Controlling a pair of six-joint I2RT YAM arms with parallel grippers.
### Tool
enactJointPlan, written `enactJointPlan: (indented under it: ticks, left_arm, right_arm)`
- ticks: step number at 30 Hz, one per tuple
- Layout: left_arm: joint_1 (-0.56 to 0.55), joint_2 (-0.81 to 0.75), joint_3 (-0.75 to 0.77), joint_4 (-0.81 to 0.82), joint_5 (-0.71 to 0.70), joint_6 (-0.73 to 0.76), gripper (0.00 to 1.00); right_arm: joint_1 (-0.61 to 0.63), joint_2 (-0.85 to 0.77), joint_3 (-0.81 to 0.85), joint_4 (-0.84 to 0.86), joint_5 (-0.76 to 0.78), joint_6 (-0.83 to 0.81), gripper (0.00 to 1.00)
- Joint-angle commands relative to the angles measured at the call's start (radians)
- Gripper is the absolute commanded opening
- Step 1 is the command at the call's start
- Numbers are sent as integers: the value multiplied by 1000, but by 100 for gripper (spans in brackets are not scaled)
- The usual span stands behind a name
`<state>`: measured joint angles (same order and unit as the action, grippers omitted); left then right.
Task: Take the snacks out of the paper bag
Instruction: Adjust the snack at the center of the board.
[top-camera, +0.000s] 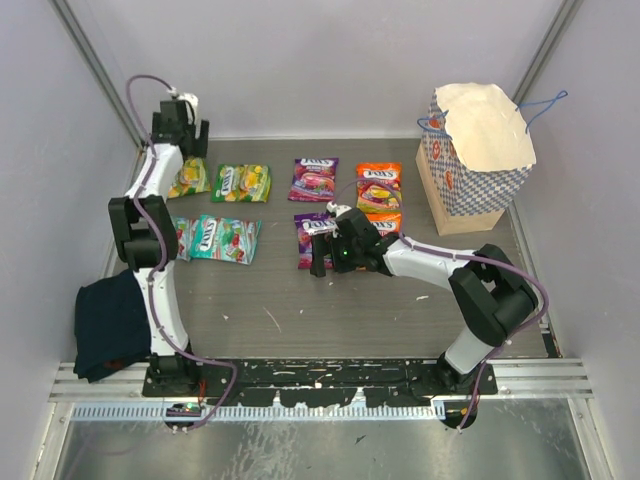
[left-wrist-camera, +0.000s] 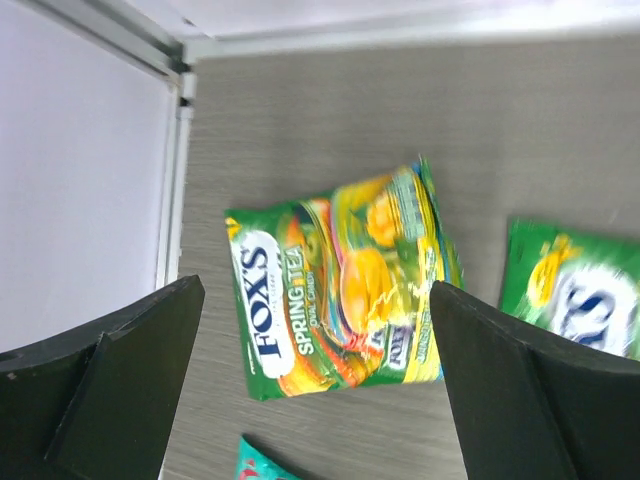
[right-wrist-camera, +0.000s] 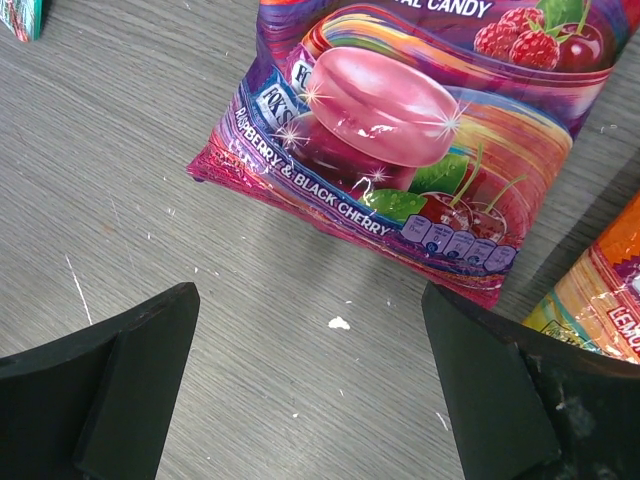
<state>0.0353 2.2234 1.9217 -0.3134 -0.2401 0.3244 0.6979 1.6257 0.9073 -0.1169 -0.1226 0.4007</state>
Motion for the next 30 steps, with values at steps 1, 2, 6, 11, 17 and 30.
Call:
enactJointPlan:
  ticks: [1, 2, 6, 11, 17, 30]
  left_arm:
    - [26, 14, 257, -229, -51, -443, 98]
    - [35, 47, 299, -282, -23, -486, 98]
    - [88, 136, 386, -410, 78, -727, 98]
    - [141, 125, 266, -373, 150, -941, 98]
    - [140, 158, 217, -338, 159, -944, 98]
    - [149, 304, 346, -420, 85, -654, 98]
  right_arm:
    - [-1, -19, 33, 16, -14, -7, 100]
    - [-1, -23, 31, 17, -13, -7, 100]
    - [-1, -33, 26, 14, -9, -8, 100]
    - [-1, -36, 20, 17, -1, -11, 100]
    - [-1, -30, 23, 19, -10, -10, 100]
    - [-1, -40, 21, 11, 0, -15, 100]
